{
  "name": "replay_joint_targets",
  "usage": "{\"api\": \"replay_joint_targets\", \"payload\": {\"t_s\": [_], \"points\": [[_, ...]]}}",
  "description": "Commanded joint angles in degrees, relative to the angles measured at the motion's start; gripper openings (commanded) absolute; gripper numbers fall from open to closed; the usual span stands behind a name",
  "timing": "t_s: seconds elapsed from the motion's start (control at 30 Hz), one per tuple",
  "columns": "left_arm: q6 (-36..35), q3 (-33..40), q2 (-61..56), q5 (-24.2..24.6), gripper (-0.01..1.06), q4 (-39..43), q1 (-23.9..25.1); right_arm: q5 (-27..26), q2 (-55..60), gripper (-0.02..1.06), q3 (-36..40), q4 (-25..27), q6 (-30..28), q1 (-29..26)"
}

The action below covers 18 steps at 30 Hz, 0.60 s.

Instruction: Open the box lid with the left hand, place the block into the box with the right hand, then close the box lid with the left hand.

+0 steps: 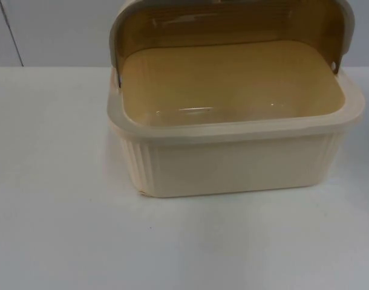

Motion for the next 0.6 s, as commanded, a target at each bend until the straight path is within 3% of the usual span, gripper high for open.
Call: {"api": "replay_joint_targets", "payload": {"t_s": [0.0,0.03,0.1,0.13,0.23,0.27,0.3,0.57], "points": [[-3.7,-0.3,-0.4,-1.1,0.04,0.6,0.1,0.2,-0.6,1.05,-0.2,-0.1,0.1,0.1],[-3.7,-0.3,-0.4,-1.1,0.04,0.6,0.1,0.2,-0.6,1.05,-0.2,-0.1,0.1,0.1],[-3.8,-0.3,-0.4,-0.1,0.19,0.3,0.1,0.2,-0.6,1.05,-0.2,-0.1,0.1,0.1],[-3.8,-0.3,-0.4,0.0,0.32,-0.3,0.1,0.2,-0.6,1.05,-0.2,-0.1,0.1,0.1],[-3.8,-0.3,-0.4,-0.2,0.86,-0.9,0.1,0.2,-0.6,1.05,-0.2,-0.1,0.1,0.1],[-3.8,-0.3,-0.4,-0.2,0.86,-0.9,0.1,0.2,-0.6,1.05,-0.2,-0.1,0.1,0.1],[-3.8,-0.3,-0.4,-0.2,1.04,-0.9,0.1,0.2,-0.6,1.05,-0.2,-0.1,0.1,0.1],[-3.1,-0.3,-0.4,-0.4,1.04,0.8,0.1,0.1,-0.6,1.05,-0.2,-0.1,0.1,0.1]]}}
